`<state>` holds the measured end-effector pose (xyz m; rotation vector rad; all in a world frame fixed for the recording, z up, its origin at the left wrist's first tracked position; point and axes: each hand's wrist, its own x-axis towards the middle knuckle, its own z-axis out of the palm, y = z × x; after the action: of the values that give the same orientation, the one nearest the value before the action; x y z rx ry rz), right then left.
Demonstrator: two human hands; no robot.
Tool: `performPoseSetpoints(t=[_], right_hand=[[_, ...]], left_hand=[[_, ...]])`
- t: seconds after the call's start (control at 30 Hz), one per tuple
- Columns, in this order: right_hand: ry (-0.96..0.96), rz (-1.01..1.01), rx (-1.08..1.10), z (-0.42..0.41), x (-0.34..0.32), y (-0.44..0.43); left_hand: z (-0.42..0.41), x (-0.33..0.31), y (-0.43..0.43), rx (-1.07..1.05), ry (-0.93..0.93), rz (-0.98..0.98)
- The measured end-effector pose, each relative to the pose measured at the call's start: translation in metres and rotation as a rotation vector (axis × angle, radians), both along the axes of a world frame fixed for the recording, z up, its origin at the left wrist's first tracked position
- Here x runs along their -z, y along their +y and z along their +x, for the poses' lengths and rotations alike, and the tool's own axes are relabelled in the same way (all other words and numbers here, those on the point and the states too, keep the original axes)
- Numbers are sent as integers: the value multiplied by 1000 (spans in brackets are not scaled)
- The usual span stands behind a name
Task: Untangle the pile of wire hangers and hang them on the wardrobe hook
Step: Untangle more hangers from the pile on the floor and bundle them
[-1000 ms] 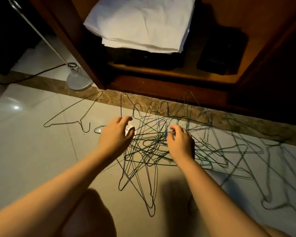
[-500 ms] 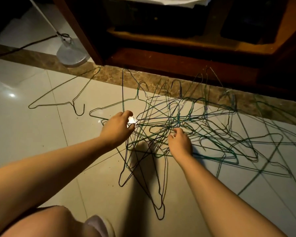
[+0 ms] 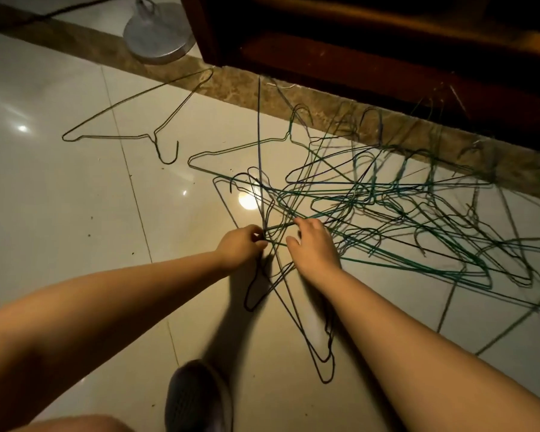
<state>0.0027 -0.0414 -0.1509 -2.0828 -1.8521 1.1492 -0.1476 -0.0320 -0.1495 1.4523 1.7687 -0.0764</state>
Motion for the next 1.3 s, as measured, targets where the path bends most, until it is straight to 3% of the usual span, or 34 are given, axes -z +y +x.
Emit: performPoseSetpoints(t=[0.2,0.33,0.43,0.5,0.63,0.73,0.8,0.87,0.93,1.13,1.3], right_hand=[[128,-17,-51,-15,-1,0],[118,91,145,-2,-4,-9],[-114,92,290,16,1,-23],[-146,5,328,27,7,-32],[53,-152,369,41,10,-35],[203,-153,495,43,13,-31],[303,-134,614,42,15,-29],[354,-124,698,40,14,-28],[380,-119,747,39,15,-29],[310,-28,770,49,10,-40],[133,-3,659,72,6,-60]], left_hand=[[6,-9,8,-497,-406,-85],[8,-17,16,-651,-592,-57],[11,-20,18,-638,-633,-44],[13,-18,18,-646,-634,-41],[17,-13,19,-672,-600,-48],[20,-7,25,-646,-489,44],[14,-7,36,-497,-281,240],[9,-14,51,-217,-102,476],[12,-25,62,72,33,594],[57,-31,56,768,234,608],[65,-33,41,1006,286,351]])
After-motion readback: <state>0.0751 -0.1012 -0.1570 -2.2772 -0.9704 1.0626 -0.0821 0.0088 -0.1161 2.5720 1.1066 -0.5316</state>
